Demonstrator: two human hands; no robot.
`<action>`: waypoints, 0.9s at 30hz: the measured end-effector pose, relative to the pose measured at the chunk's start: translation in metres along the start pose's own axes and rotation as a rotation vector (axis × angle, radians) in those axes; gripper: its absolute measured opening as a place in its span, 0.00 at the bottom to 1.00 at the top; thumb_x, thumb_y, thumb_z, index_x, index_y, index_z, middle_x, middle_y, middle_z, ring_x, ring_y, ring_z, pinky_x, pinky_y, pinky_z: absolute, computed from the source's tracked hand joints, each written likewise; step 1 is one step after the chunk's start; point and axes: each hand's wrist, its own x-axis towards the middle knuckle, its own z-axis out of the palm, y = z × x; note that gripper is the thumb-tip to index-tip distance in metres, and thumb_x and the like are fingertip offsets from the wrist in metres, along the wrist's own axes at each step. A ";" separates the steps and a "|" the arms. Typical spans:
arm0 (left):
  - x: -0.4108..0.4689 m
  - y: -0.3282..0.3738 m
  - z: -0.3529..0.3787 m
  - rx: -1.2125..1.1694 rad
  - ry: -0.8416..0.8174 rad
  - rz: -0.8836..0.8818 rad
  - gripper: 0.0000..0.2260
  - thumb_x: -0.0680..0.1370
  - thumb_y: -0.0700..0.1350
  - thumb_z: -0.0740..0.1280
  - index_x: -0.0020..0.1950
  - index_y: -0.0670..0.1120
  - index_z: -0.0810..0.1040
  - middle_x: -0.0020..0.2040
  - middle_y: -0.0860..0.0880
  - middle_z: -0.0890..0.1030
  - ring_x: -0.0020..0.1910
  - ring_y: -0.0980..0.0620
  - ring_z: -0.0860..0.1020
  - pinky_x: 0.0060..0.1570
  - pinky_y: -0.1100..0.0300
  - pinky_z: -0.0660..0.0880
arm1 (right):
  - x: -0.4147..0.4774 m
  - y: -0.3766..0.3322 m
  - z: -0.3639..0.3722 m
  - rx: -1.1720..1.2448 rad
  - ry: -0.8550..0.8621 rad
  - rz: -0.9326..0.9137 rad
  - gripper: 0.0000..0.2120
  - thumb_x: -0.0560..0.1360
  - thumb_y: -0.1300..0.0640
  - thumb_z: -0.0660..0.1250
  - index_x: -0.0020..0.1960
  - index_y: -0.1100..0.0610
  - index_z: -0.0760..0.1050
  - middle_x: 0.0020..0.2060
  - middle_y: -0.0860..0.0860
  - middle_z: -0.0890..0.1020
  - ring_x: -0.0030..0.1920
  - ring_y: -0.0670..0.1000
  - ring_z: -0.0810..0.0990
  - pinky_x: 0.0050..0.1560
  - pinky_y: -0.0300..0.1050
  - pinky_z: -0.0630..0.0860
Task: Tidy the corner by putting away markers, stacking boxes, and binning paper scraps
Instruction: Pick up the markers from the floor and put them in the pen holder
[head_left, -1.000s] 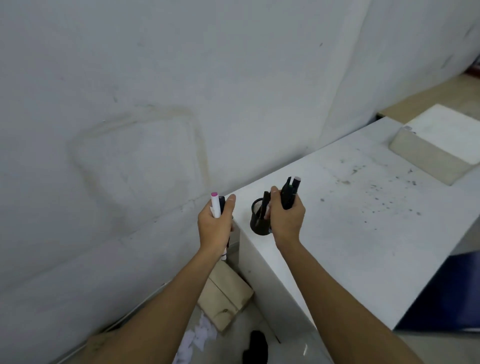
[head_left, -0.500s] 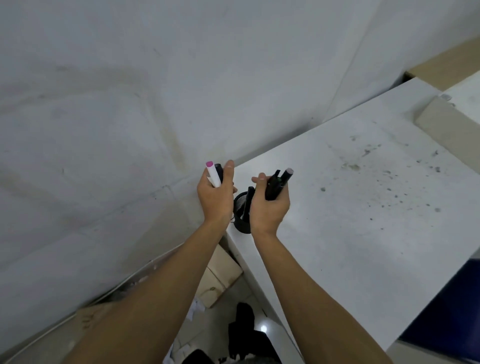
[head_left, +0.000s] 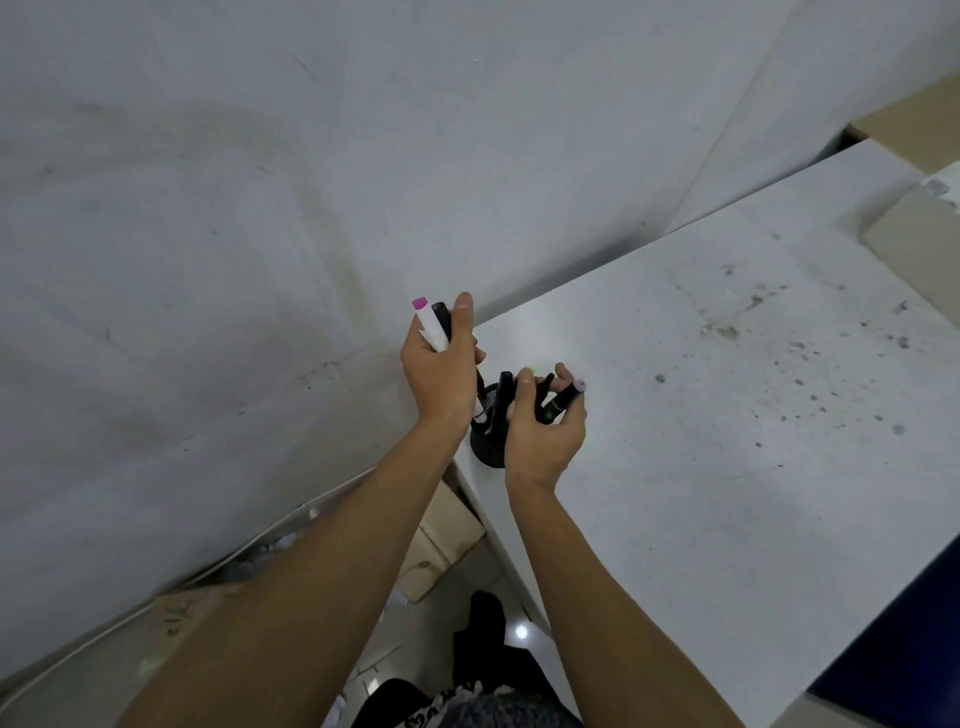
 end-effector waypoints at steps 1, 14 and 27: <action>-0.001 -0.002 0.001 -0.005 0.001 -0.005 0.14 0.77 0.53 0.69 0.40 0.44 0.71 0.32 0.45 0.75 0.28 0.53 0.75 0.31 0.61 0.74 | 0.001 -0.001 -0.003 -0.015 -0.002 -0.008 0.14 0.75 0.53 0.73 0.58 0.56 0.77 0.60 0.46 0.79 0.63 0.44 0.77 0.60 0.33 0.76; -0.013 -0.030 0.002 0.031 -0.054 -0.001 0.13 0.75 0.54 0.71 0.40 0.47 0.74 0.35 0.47 0.80 0.37 0.50 0.81 0.47 0.46 0.81 | 0.012 0.006 -0.016 -0.234 -0.171 -0.391 0.18 0.83 0.52 0.55 0.61 0.58 0.80 0.59 0.46 0.82 0.66 0.45 0.76 0.66 0.43 0.74; -0.029 -0.082 -0.027 0.475 -0.309 0.181 0.22 0.73 0.65 0.66 0.60 0.53 0.75 0.62 0.50 0.76 0.62 0.52 0.74 0.64 0.49 0.73 | 0.013 -0.001 -0.025 -0.108 -0.281 -0.315 0.18 0.81 0.52 0.56 0.57 0.60 0.80 0.53 0.51 0.85 0.56 0.47 0.82 0.58 0.41 0.78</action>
